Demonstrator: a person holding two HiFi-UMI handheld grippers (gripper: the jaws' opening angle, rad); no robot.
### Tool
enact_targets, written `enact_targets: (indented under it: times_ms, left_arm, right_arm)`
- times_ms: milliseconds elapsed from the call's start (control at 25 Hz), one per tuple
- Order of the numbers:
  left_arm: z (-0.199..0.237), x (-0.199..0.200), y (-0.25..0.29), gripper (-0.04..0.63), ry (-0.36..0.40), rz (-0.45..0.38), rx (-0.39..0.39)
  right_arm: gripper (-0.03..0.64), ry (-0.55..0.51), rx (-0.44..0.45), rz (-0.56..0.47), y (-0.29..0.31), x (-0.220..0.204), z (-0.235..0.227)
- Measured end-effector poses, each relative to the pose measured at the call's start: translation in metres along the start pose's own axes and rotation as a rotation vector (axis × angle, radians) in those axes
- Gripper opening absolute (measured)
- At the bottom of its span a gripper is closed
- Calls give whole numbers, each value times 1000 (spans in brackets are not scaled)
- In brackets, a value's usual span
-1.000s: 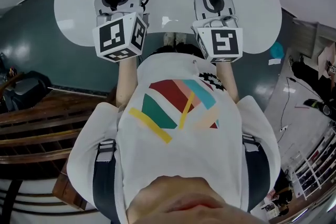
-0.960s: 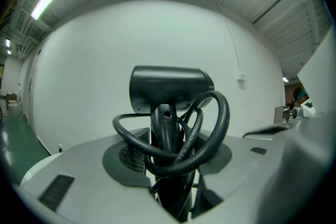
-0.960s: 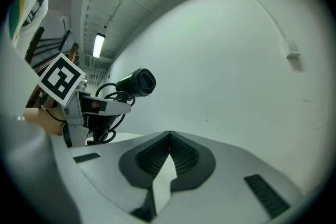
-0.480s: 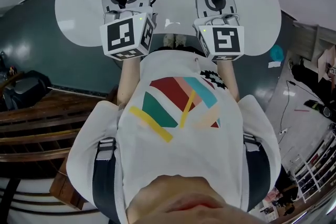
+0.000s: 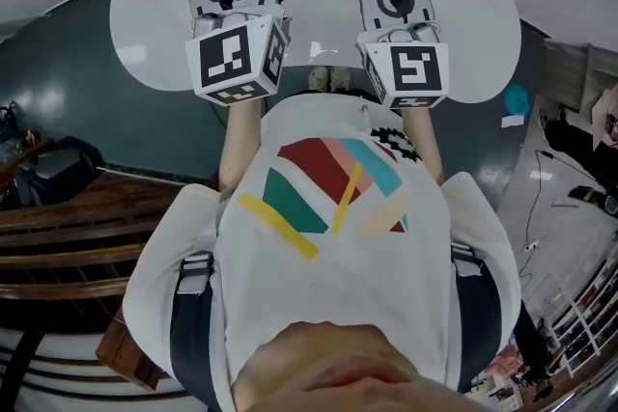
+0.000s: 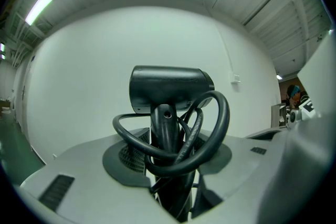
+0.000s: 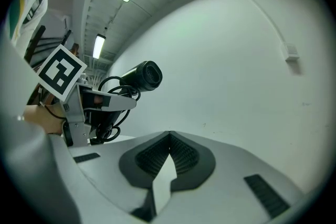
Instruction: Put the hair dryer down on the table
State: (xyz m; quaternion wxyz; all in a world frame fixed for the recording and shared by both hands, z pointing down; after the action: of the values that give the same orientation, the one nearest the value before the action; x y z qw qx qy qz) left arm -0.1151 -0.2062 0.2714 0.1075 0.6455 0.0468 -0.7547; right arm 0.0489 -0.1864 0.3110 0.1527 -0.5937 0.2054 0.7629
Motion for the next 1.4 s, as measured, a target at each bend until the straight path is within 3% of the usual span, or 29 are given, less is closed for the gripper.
enact_targets:
  times_ms: [400, 640, 1400]
  left_arm:
    - [3, -17, 18, 221, -4, 86, -11]
    - [11, -37, 26, 221, -59, 156, -27]
    - [27, -88, 39, 221, -62, 308, 26]
  right_arm:
    - [11, -23, -7, 11, 4, 0, 3]
    - [11, -18, -7, 32, 2, -3, 5]
    - [11, -12, -36, 81, -10, -14, -1]
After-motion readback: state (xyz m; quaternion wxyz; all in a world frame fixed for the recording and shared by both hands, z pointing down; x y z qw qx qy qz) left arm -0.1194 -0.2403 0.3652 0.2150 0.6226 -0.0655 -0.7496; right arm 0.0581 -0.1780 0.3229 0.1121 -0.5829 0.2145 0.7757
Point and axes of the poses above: the fingertips, and each gripper's own axes: y forward along the fingers, z to its left, x out of its top, the point moved 4 cm from there along -y, backward along the fingers, and after that the axes turned 9 degrees about -y, right-handed, at the moved point
